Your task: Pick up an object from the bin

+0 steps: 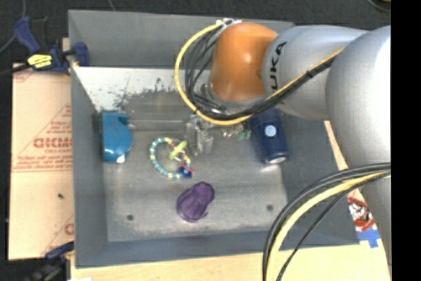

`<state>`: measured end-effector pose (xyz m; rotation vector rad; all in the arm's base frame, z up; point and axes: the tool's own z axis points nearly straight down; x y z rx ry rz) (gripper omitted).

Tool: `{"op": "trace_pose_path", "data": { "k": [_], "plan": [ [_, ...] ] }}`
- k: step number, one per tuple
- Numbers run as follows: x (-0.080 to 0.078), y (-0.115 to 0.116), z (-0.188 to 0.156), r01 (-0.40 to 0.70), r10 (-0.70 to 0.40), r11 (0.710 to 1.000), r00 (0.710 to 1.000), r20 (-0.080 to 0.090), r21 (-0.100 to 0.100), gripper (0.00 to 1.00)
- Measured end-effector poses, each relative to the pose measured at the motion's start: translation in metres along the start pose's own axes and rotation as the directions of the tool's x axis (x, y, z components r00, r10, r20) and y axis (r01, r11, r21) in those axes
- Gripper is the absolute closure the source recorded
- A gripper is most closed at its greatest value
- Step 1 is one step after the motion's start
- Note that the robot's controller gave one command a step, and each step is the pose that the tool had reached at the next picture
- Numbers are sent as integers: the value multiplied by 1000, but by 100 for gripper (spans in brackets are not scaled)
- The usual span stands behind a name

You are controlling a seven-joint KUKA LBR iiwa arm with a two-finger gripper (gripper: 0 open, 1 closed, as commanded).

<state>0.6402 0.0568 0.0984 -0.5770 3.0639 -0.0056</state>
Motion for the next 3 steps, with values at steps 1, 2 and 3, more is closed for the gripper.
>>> {"op": "trace_pose_path", "data": {
  "k": [1,2,3],
  "plan": [
    [8,-10,-53,-42,42,999,999,8,3,0],
    [9,-10,-49,-41,41,999,999,2,1,0],
    [5,38,22,-50,50,999,999,7,0,0]
  ]
}}
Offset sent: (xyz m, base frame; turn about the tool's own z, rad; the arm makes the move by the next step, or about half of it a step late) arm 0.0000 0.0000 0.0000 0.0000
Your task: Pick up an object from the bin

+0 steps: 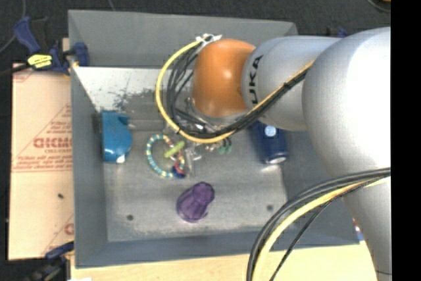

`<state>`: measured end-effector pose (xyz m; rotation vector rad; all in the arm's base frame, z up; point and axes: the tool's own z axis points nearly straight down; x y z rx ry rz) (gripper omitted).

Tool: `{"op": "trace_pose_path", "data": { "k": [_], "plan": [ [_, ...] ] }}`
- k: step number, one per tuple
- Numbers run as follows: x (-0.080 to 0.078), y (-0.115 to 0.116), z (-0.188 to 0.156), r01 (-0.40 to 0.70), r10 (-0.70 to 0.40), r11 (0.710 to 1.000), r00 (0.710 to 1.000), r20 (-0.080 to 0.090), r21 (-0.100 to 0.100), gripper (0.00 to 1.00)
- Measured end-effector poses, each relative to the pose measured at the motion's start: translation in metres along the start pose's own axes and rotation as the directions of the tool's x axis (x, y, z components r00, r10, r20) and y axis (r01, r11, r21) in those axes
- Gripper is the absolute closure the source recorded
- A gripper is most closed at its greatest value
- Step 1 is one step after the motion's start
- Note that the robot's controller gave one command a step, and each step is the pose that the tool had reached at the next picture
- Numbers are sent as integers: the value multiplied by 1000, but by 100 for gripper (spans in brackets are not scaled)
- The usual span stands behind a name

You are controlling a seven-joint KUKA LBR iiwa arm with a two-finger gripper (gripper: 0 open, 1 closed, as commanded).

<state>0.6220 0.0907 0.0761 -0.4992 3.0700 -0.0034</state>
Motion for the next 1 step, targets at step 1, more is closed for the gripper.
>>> {"op": "trace_pose_path", "data": {
  "k": [1],
  "plan": [
    [-2,-15,5,-50,50,999,999,2,2,100]
  ]
}}
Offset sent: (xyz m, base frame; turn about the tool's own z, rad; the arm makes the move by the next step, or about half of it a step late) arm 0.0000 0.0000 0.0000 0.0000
